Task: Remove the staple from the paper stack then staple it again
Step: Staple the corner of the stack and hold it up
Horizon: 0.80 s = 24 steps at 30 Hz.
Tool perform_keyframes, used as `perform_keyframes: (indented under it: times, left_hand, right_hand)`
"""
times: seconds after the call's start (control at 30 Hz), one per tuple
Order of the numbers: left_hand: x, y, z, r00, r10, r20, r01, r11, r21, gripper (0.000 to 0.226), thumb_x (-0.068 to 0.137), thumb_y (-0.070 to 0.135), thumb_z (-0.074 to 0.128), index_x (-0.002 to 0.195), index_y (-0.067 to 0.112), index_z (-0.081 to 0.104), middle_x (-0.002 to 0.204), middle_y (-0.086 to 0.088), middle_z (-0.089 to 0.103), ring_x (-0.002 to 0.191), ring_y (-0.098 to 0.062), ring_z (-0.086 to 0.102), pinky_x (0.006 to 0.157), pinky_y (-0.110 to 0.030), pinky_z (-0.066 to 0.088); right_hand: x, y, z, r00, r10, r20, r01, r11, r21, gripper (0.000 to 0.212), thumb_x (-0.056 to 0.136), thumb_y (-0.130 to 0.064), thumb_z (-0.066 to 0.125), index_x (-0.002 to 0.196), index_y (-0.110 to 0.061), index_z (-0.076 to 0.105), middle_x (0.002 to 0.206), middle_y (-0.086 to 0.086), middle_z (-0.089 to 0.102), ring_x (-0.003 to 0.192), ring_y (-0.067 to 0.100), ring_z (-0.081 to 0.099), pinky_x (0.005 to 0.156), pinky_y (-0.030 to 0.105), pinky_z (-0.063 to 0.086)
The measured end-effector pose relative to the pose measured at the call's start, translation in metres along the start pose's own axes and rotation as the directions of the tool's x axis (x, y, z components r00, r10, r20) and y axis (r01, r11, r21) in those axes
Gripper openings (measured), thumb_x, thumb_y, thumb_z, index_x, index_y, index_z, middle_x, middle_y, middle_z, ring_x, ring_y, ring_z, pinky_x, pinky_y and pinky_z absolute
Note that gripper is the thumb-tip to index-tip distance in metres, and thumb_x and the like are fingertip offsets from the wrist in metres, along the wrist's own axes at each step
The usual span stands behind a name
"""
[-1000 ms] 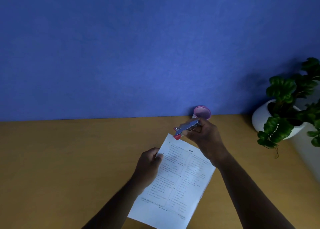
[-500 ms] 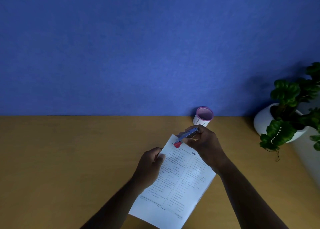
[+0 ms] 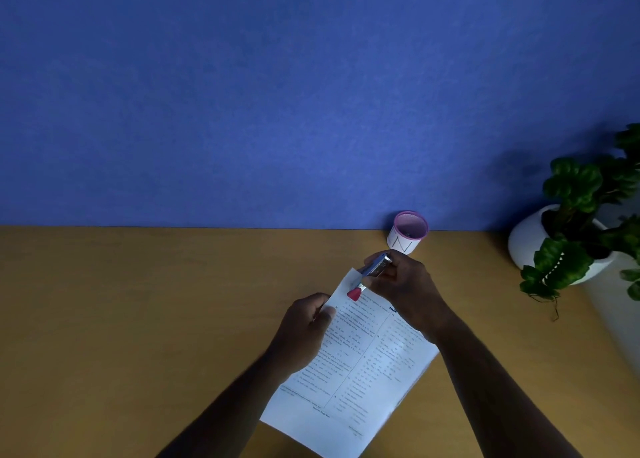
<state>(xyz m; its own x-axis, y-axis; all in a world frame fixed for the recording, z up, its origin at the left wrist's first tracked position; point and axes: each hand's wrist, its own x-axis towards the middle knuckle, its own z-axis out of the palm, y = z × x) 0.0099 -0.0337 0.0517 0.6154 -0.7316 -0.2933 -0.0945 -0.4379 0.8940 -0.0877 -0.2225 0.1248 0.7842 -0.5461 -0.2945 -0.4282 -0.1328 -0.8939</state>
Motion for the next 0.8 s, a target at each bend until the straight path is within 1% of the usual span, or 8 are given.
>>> perform_keyframes:
  times: [0.07, 0.2, 0.27, 0.33, 0.43, 0.67, 0.73, 0.8]
  left_hand:
    - [-0.0009, 0.0016, 0.0008, 1.0, -0.004, 0.003, 0.004, 1.0, -0.014, 0.025, 0.115, 0.024, 0.054, 0.113, 0.012, 0.076, 0.092, 0.012, 0.079, 0.072, 0.005, 0.075, 0.06, -0.012, 0.049]
    - [-0.0033, 0.0055, 0.0021, 1.0, -0.011, -0.001, 0.011, 0.999, -0.046, 0.026, 0.115, 0.018, 0.052, 0.112, 0.011, 0.077, 0.074, 0.027, 0.076, 0.064, 0.008, 0.068, 0.059, -0.011, 0.045]
    - [-0.0034, 0.0052, 0.0017, 1.0, -0.013, -0.01, 0.012, 0.998, -0.058, 0.026, 0.114, 0.02, 0.053, 0.112, 0.013, 0.078, 0.084, 0.012, 0.081, 0.069, 0.0, 0.069, 0.064, -0.021, 0.048]
    - [-0.0039, 0.0045, 0.0009, 1.0, -0.013, -0.008, 0.012, 0.998, -0.065, 0.026, 0.113, 0.024, 0.054, 0.111, 0.015, 0.078, 0.094, -0.005, 0.083, 0.077, -0.023, 0.075, 0.067, -0.032, 0.05]
    - [-0.0041, 0.003, 0.001, 1.0, -0.013, 0.015, 0.014, 0.998, -0.066, 0.032, 0.108, 0.034, 0.053, 0.111, 0.013, 0.076, 0.1, -0.008, 0.084, 0.092, -0.039, 0.078, 0.07, -0.035, 0.053]
    - [-0.0052, 0.0052, -0.0003, 0.999, -0.023, 0.032, 0.025, 0.998, -0.059, 0.026, 0.114, 0.026, 0.054, 0.114, 0.013, 0.076, 0.088, 0.014, 0.08, 0.07, 0.001, 0.073, 0.061, -0.017, 0.05]
    - [-0.0057, 0.0055, -0.0003, 0.999, -0.018, 0.03, 0.02, 0.998, -0.053, 0.025, 0.115, 0.025, 0.054, 0.113, 0.013, 0.076, 0.087, 0.014, 0.08, 0.069, -0.001, 0.073, 0.061, -0.017, 0.049]
    - [-0.006, 0.0055, -0.0004, 0.999, -0.014, 0.03, 0.015, 0.999, -0.047, 0.026, 0.115, 0.028, 0.054, 0.113, 0.014, 0.076, 0.093, 0.006, 0.082, 0.076, -0.014, 0.077, 0.063, -0.022, 0.05]
  right_hand:
    - [0.0006, 0.0008, 0.0011, 1.0, 0.004, -0.005, -0.004, 1.0, -0.006, 0.019, 0.096, -0.016, 0.077, 0.11, -0.023, 0.067, 0.106, -0.004, 0.079, 0.085, 0.007, 0.078, 0.061, 0.011, 0.054]
    - [0.0003, 0.0012, 0.0017, 1.0, -0.011, -0.028, 0.01, 0.999, -0.033, 0.018, 0.095, -0.018, 0.078, 0.107, -0.026, 0.068, 0.101, -0.007, 0.078, 0.089, 0.01, 0.077, 0.061, 0.012, 0.053]
    - [0.0002, 0.0007, 0.002, 0.999, -0.014, -0.031, 0.013, 0.999, -0.031, 0.018, 0.094, -0.018, 0.078, 0.107, -0.025, 0.068, 0.102, -0.006, 0.077, 0.094, 0.013, 0.077, 0.064, 0.014, 0.053]
    - [0.0004, 0.0012, 0.0021, 0.999, -0.017, -0.032, 0.017, 1.0, -0.026, 0.017, 0.094, -0.017, 0.079, 0.105, -0.025, 0.069, 0.1, -0.006, 0.078, 0.094, 0.014, 0.078, 0.068, 0.018, 0.055]
    - [-0.0001, 0.0024, 0.0028, 0.999, -0.026, -0.037, 0.025, 0.999, -0.025, 0.017, 0.094, -0.016, 0.079, 0.103, -0.025, 0.069, 0.094, -0.006, 0.079, 0.089, 0.01, 0.078, 0.07, 0.02, 0.058]
    - [0.0009, 0.0029, 0.0054, 0.997, -0.051, -0.063, 0.046, 0.996, -0.078, 0.016, 0.095, -0.015, 0.077, 0.106, -0.023, 0.068, 0.095, -0.007, 0.078, 0.087, -0.003, 0.075, 0.068, 0.016, 0.059]
    - [0.0011, 0.004, 0.0063, 0.996, -0.057, -0.065, 0.05, 0.993, -0.108, 0.017, 0.095, -0.015, 0.077, 0.106, -0.024, 0.067, 0.096, -0.009, 0.077, 0.087, -0.005, 0.074, 0.071, 0.017, 0.059]
    - [0.0014, 0.0052, 0.0075, 0.995, -0.058, -0.079, 0.048, 0.991, -0.125, 0.017, 0.095, -0.015, 0.077, 0.105, -0.025, 0.067, 0.095, -0.01, 0.077, 0.086, -0.004, 0.074, 0.071, 0.018, 0.058]
